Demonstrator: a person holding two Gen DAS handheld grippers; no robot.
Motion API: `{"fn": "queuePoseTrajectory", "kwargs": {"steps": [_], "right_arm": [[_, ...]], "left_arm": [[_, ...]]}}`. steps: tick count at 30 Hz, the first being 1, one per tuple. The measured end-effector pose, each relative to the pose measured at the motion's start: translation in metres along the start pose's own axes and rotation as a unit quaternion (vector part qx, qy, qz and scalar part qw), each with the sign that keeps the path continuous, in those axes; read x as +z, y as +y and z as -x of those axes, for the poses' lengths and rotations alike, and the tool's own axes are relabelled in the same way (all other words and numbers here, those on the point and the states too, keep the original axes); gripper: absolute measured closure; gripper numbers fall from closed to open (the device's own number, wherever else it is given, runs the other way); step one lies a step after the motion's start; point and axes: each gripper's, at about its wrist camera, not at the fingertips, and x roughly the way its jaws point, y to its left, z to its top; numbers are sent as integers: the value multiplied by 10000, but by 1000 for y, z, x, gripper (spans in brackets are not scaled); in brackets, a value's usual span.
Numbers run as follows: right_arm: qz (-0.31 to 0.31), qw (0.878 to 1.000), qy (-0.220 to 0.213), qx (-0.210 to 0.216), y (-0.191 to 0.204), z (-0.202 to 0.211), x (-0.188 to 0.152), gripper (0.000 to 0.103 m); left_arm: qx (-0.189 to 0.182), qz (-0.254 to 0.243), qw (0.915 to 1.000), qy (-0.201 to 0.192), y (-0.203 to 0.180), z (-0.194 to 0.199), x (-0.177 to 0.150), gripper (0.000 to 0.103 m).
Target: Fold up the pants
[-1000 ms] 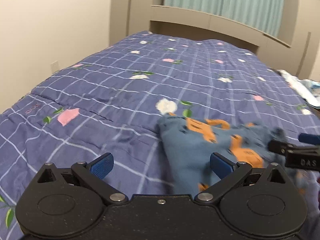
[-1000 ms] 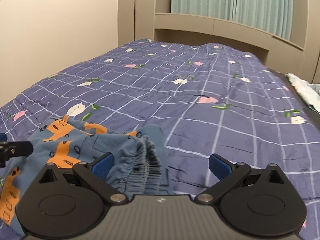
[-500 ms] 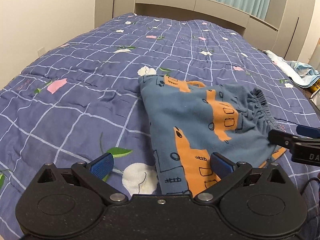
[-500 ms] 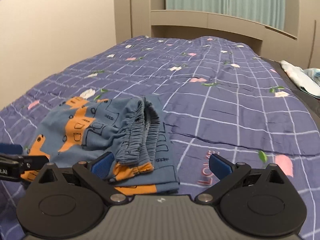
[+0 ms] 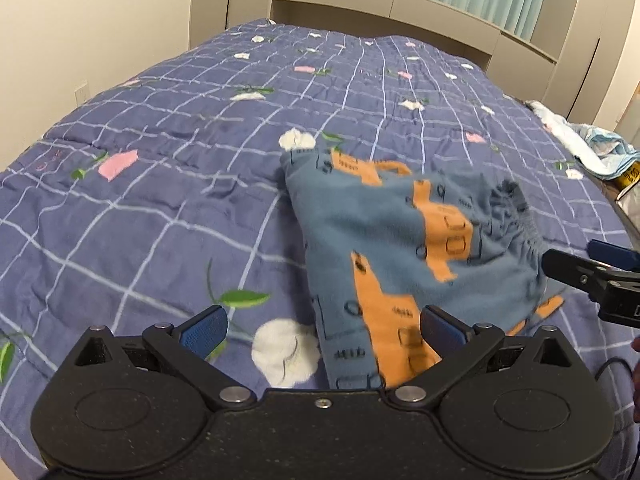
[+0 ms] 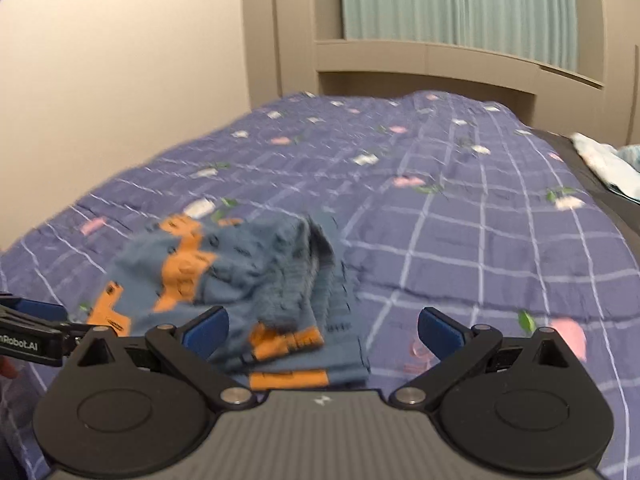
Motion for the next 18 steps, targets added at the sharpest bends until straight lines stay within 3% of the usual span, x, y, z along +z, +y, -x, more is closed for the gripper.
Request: {"fn": "queuePoseTrajectory", "kwargs": {"steps": [6,12,18], "right_arm": [[-71,9986,46,529,-9,-29,27,0],[-47,9984,93,548,-10,-52,39,0],[-164,9984,339,433,-10,-73,32,0]], "left_arm": [[41,53,9999,-104,0,-12,23,1],[52,150,9997,-157,1,-28,39,1],[-36,322,9995,-12,6,-47,31,1]]}}
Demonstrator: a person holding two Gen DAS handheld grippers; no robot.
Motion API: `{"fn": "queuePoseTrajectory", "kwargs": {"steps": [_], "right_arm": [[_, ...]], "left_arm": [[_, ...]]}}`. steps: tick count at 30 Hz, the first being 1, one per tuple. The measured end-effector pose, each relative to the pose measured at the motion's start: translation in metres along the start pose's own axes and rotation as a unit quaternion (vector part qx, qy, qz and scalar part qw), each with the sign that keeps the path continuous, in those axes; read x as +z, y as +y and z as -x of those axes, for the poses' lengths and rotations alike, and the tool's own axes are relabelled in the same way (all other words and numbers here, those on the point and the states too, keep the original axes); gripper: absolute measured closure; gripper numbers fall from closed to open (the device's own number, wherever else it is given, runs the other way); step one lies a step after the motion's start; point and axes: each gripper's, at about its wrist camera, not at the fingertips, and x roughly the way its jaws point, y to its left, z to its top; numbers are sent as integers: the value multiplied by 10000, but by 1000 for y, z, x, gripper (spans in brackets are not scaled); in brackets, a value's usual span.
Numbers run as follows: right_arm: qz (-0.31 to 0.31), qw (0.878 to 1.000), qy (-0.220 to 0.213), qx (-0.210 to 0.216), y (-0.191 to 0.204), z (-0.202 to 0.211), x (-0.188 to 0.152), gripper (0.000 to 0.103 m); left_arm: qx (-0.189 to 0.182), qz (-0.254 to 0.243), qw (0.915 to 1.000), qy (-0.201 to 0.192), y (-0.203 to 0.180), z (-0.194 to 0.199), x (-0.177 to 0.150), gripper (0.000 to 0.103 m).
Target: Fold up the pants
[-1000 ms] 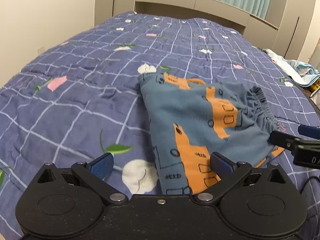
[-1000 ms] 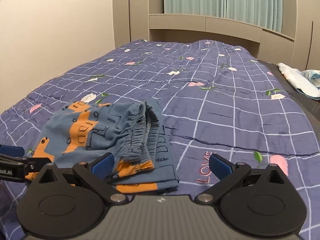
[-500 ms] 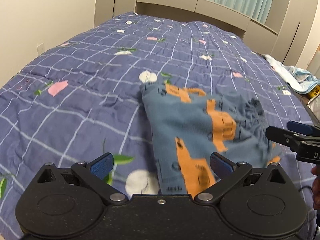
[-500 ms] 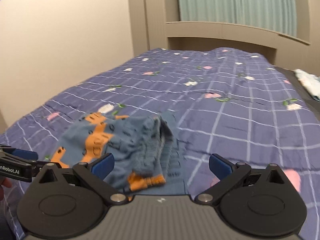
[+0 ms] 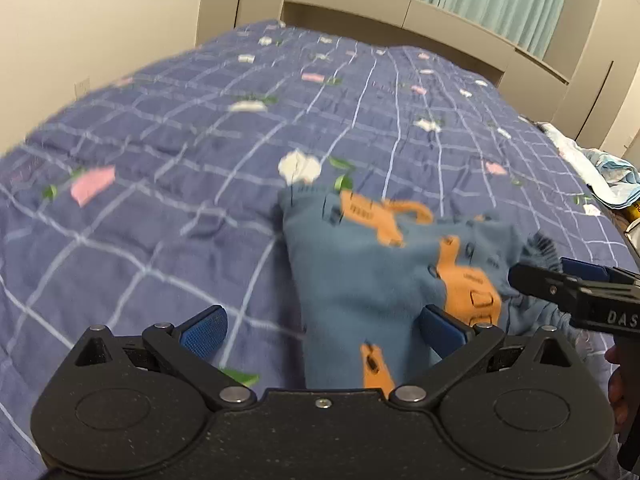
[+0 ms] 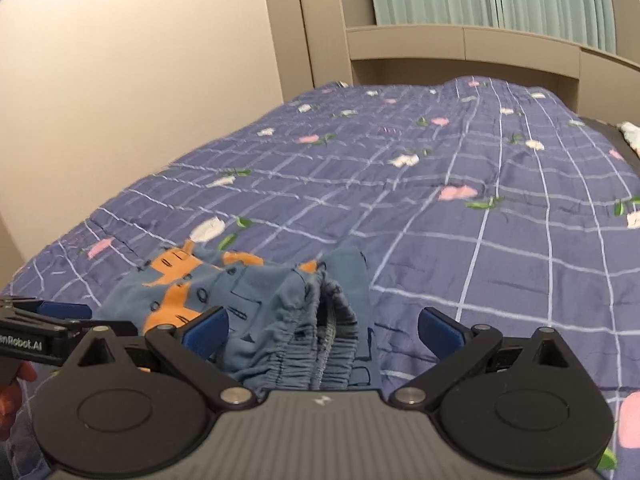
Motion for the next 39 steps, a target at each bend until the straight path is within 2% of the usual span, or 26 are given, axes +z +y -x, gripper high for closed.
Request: {"fn": "queuePoseTrajectory", "kwargs": {"steps": [2,4,28,39], "right_arm": [[-110,9998,179,-43,-2,-10,-4,0],[-266,9990,345,-43,-7,-19,-10,0],[-285,9994,197,-66,-7,-18,-16,0],[-292,9994,170,-69,-6,-18,-18,0]], "left_arm": [[-19,85,10000,42,3,-5,-6,1],[-35,89,9999,-75,4,-6,-12,1],[136,-163,9996,-209,-2,-8,-18,0],[181,-183,9996,-99,-3,-11,-15,0]]}}
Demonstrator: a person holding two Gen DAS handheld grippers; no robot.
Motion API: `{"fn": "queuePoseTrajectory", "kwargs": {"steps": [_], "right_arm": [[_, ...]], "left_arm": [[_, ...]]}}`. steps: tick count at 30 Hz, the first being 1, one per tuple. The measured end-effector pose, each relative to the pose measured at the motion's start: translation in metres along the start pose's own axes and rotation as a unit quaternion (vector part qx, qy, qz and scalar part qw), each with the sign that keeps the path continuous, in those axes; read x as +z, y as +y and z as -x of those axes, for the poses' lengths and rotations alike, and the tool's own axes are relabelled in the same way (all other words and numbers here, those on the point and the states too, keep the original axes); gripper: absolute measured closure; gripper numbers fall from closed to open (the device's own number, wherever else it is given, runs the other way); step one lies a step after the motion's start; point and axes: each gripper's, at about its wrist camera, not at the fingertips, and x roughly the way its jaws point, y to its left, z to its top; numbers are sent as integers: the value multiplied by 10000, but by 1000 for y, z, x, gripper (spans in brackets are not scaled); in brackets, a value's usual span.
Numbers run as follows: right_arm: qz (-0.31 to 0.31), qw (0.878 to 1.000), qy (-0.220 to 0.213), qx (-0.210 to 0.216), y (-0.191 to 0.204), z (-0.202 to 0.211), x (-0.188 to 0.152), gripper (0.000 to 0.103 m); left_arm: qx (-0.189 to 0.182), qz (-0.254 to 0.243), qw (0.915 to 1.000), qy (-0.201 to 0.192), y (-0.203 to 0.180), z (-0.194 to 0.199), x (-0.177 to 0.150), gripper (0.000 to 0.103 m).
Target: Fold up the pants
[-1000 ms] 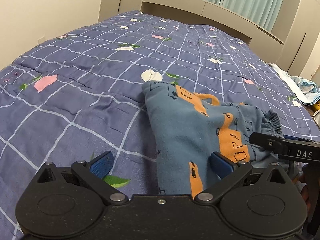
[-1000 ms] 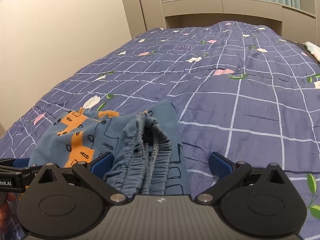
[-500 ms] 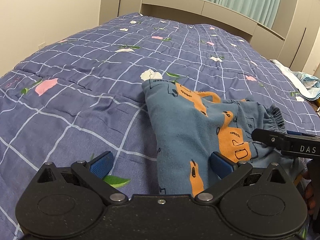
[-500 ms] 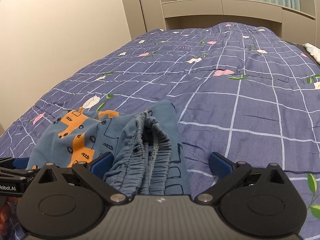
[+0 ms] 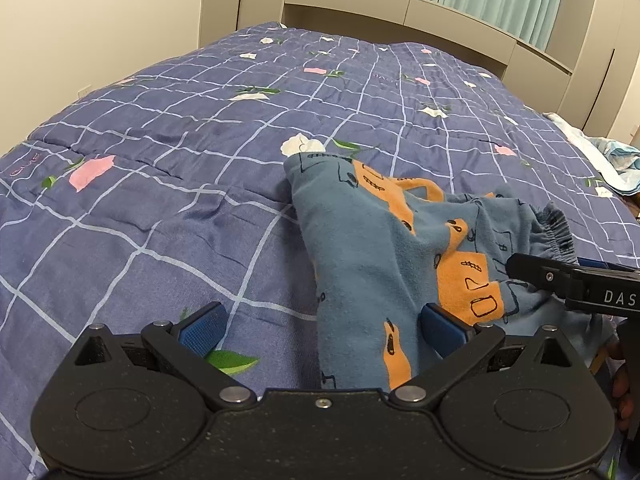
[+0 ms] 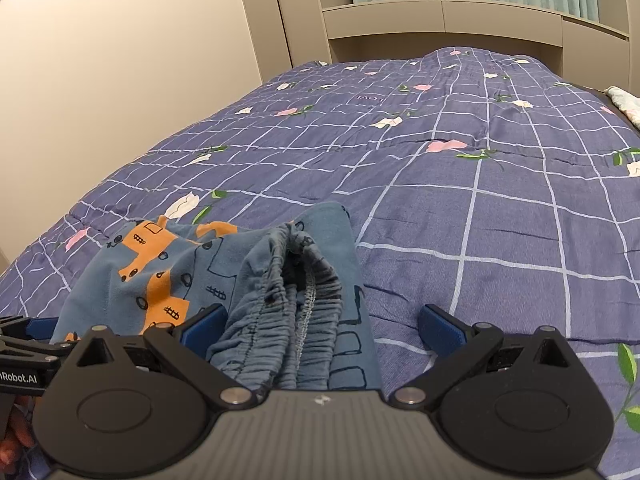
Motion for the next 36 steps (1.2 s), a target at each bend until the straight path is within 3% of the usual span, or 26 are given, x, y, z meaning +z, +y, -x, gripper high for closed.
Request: {"fn": "queuePoseTrajectory", "kwargs": {"steps": [13,22,28,30,32,36], "right_arm": [[-42,9997,169,141,1,5,8,2],[-34,9990,213,401,7,14,10,37],[-92,9988,145,460,8,20,10,52],[-144,9987,114,475,7,21,9,54],[-183,9987,81,472,7,21,8,56],[-241,9989,14,405,9,23,5,56]], "left_arm": [[86,81,9982,587,-3,-2,19,0],[-89,156,9963,841,-2,2,27,1],[-439,350,9969,551,7,16,30,27],[-491,432,9964,543,9,17,31,45],[-576,467,9954,614,10,15,31,55],[-616,387,9954,629,6,15,31,62]]}}
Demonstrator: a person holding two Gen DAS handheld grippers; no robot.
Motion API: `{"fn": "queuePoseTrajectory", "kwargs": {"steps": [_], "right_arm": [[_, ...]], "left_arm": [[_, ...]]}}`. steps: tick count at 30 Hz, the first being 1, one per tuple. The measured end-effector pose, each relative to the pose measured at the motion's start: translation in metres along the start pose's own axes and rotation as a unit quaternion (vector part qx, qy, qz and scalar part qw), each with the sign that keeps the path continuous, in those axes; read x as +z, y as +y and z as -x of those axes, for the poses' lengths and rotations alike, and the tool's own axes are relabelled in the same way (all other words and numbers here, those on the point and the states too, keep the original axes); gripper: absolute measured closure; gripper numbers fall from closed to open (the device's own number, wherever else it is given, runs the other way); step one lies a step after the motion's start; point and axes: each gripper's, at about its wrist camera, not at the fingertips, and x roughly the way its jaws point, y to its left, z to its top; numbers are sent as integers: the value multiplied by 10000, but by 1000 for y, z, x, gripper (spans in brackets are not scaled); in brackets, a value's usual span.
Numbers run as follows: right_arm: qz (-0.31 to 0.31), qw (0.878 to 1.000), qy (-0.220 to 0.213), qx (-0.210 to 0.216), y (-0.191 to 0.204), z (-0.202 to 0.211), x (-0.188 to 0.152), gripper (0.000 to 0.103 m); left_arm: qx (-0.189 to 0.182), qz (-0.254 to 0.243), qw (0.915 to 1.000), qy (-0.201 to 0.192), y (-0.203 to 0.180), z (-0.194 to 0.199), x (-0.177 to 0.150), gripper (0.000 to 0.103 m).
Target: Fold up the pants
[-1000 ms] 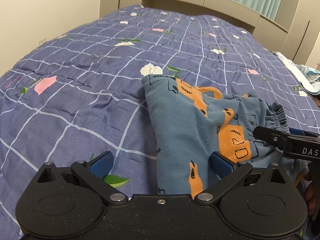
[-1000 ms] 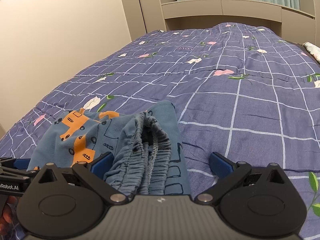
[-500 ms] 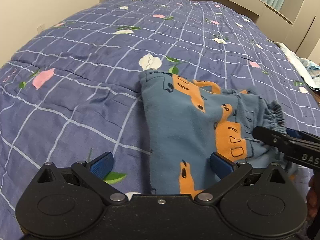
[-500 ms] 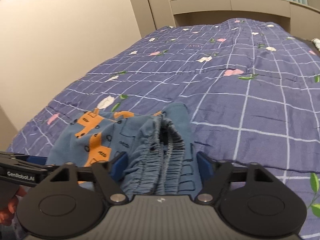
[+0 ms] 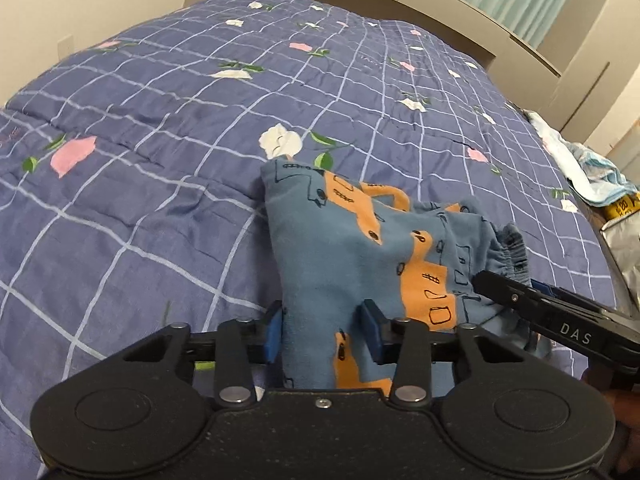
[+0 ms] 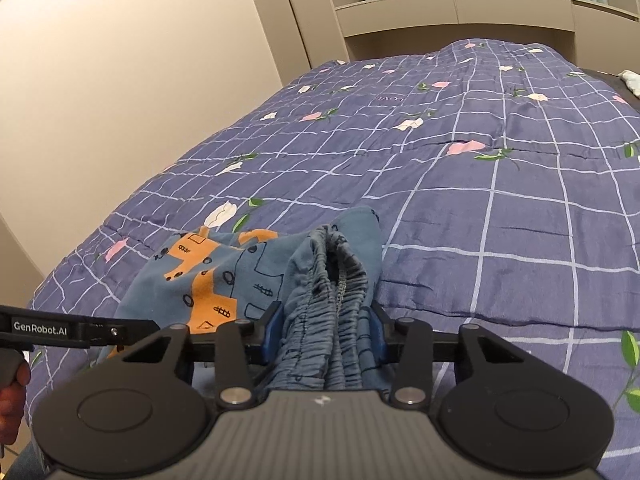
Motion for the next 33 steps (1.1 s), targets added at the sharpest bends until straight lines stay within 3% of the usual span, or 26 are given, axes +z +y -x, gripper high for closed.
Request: {"fn": "queuePoseTrajectory", "kwargs": {"steps": [4,6,8,19,28,33], "right_arm": [[66,9999,-98,-121,6,3,0,60],[109,9997,-176,-159,9,6,0,69],[137,9995,-248,-145,12,9,0,76],[157,9964,-766,-326,16,30,16,80],[-730,9807,-1368,-1187,-22,25,44,80],[-1146,9667,-1522,-1705,-47,15,47,80]], "left_arm": [[14,-54,10000,-31,-2,2,1,71],[-8,-84,9999,-72,-3,4,1,80],[-51,-132,9998,-126,-6,7,3,84],[-256,-489,9971,-519,-29,12,31,86],[-924,-1125,9857,-843,-82,-47,101,86],[-1152,-1370,9808,-778,-107,-88,112,86]]}}
